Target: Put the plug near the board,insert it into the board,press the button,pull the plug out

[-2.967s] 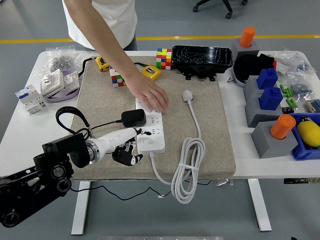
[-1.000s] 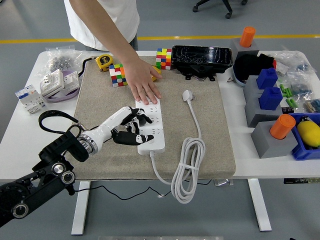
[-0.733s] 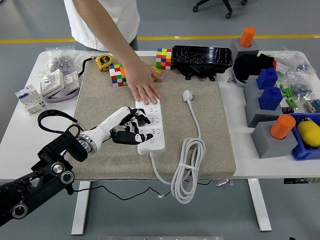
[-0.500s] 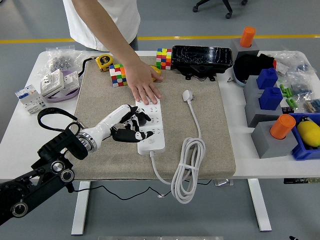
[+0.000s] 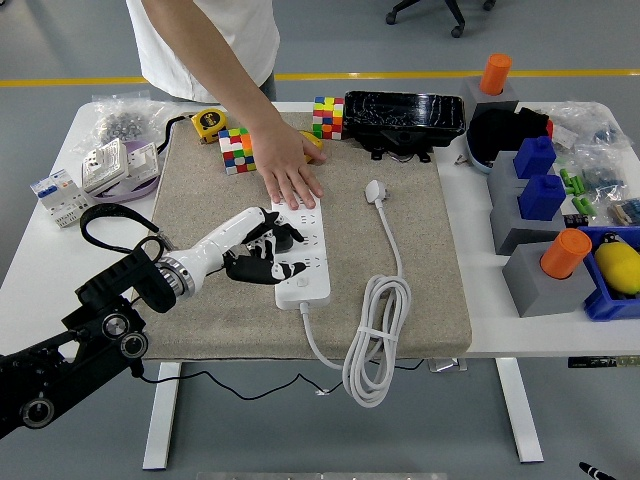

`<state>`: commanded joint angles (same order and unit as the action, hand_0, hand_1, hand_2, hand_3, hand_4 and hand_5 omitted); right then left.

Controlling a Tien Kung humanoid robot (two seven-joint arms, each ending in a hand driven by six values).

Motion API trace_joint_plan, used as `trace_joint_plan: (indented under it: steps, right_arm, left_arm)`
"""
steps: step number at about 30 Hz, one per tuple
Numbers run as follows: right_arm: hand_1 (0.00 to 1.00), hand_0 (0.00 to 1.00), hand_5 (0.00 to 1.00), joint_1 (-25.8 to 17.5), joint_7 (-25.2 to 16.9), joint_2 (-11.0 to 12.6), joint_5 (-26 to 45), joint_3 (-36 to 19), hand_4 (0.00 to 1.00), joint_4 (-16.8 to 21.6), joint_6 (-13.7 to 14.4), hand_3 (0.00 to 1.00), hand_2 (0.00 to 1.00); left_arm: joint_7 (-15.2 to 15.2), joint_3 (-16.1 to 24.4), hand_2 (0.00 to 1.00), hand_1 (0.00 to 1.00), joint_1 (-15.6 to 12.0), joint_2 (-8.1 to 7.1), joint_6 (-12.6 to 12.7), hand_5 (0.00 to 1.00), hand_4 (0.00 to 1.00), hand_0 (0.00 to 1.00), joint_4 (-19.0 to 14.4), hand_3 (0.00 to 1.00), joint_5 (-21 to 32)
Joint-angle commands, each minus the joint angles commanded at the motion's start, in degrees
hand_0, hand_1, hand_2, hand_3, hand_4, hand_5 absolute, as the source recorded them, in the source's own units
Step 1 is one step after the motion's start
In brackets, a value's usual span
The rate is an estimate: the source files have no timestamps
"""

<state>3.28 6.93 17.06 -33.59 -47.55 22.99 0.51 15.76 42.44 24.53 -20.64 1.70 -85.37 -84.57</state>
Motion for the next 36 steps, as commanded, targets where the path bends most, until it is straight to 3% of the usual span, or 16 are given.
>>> trace_joint_plan:
  steps: [1,6,7,12,13,14,36]
  right_arm:
    - [0.685,0.677,0.527,-0.1,0.0,-0.1,0.1,0.1,0.932,0.0,0.0,0.594,0.692]
    - [0.685,0.677,0.527,-0.3,0.0,-0.1,0.1,0.2,0.932,0.0,0.0,0.594,0.692]
    - [0.686,0.677,0.527,-0.3,0.0,-0.1,0.1,0.2,0.933,0.0,-0.1,0.594,0.692]
    - [0.686,0.677,0.527,-0.2,0.0,0.2,0.1,0.5,0.933,0.1,0.0,0.594,0.692]
    - [0.685,0.679,0.527,-0.2,0.0,0.2,0.1,0.5,0.932,0.1,-0.1,0.595,0.692]
    - [0.685,0.679,0.527,-0.2,0.0,0.3,0.1,0.5,0.932,0.1,0.0,0.595,0.692]
    - [0.685,0.678,0.527,-1.1,0.0,0.1,-0.4,-0.6,0.932,0.3,0.0,0.595,0.692]
  left_arm:
    - [0.9,-0.1,0.099,0.013,0.0,0.11,-1.1,0.003,0.803,0.126,-0.1,0.774,-0.3]
    - [4.0,-1.0,0.099,0.013,0.2,0.17,-4.4,0.003,0.803,0.126,-0.7,0.774,-0.5]
    - [4.5,-1.4,0.101,0.029,0.4,0.10,-4.9,0.002,0.702,0.116,-0.8,0.847,-0.6]
    - [6.4,-2.3,0.101,0.029,0.8,-0.12,-6.8,0.002,0.702,0.116,-1.4,0.847,-0.2]
    - [6.6,-2.4,0.107,0.029,0.8,-0.13,-7.1,0.002,0.631,0.110,-1.5,0.854,-0.1]
    - [6.9,-2.6,0.107,0.029,0.9,-0.13,-7.4,0.002,0.631,0.110,-1.6,0.854,-0.1]
    - [9.8,-3.6,0.103,0.027,1.0,0.66,-8.7,0.002,0.638,0.101,-0.1,0.849,-0.1]
